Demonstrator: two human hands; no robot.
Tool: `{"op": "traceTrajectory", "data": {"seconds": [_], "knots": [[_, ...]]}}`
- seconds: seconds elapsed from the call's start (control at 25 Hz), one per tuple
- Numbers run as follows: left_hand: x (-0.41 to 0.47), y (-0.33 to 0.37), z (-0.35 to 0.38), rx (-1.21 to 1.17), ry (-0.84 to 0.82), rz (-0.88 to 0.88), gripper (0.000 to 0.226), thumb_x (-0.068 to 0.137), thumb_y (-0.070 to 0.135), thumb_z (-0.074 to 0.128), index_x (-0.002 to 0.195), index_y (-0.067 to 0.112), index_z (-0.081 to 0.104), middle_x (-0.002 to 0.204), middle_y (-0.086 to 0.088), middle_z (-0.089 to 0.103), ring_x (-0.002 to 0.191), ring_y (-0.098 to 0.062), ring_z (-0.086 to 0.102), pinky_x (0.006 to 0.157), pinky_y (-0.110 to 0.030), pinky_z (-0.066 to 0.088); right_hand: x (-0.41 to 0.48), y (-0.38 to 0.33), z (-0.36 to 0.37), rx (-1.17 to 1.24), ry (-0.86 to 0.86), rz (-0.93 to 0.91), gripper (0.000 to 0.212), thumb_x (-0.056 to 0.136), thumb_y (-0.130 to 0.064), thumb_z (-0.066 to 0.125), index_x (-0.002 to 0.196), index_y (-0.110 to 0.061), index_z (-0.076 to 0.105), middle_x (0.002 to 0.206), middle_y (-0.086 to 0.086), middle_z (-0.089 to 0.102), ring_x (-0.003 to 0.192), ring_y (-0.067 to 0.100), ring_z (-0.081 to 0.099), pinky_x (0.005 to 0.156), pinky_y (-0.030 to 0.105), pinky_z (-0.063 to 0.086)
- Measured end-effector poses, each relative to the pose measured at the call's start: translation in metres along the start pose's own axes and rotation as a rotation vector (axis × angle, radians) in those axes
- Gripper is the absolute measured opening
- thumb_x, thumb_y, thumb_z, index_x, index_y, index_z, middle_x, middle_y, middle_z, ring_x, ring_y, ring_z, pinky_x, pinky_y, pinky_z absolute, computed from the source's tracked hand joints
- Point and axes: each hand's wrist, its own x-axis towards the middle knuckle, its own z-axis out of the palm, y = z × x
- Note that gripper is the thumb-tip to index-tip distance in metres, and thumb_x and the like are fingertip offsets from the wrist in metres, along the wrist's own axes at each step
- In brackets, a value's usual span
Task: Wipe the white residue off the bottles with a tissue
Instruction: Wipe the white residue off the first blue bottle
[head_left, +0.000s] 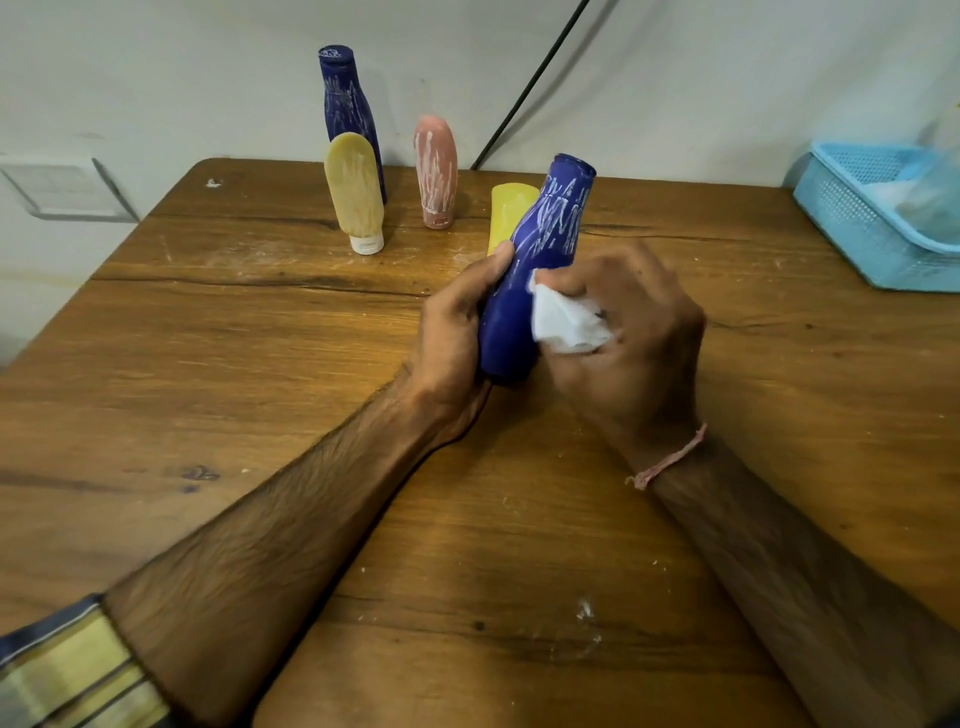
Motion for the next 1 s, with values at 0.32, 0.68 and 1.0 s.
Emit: {"op": "traceTrajectory", "data": {"seconds": [0.32, 0.68, 1.0], "knots": [[-0.0024, 0.0021, 0.0034, -0.004, -0.003, -0.017, 0.042, 0.104, 0.03, 0.045, 0.125, -0.003, 0.06, 0.099, -0.014, 0.07, 0.091, -0.025, 0.066, 0.083, -0.036, 0.053, -0.0017, -0.0047, 0.0004, -0.023, -0.017, -0.045, 0.023, 0.082, -0.018, 0.075, 0.099, -0.002, 0.074, 0.095, 0.017, 0.069, 0.085, 0.03, 0.066, 0.065, 0.05, 0.052], [-0.0013, 0.0025, 0.0031, 0.039, -0.001, -0.01, 0.044, 0.103, 0.032, 0.047, 0.128, -0.002, 0.058, 0.103, -0.015, 0.067, 0.092, -0.027, 0.063, 0.081, -0.037, 0.05, -0.0015, -0.004, -0.0003, -0.041, 0.005, -0.022, 0.025, 0.083, -0.019, 0.075, 0.103, -0.004, 0.074, 0.099, 0.015, 0.07, 0.089, 0.028, 0.066, 0.067, 0.048, 0.052], [0.0014, -0.0017, -0.0031, 0.139, 0.003, 0.005, 0.058, 0.098, 0.039, 0.05, 0.138, -0.004, 0.049, 0.12, -0.024, 0.057, 0.107, -0.038, 0.05, 0.091, -0.055, 0.035, 0.0015, -0.002, -0.0025, -0.004, 0.057, 0.033, 0.029, 0.083, -0.018, 0.074, 0.106, 0.0, 0.072, 0.103, 0.019, 0.069, 0.091, 0.031, 0.067, 0.065, 0.051, 0.057]]}}
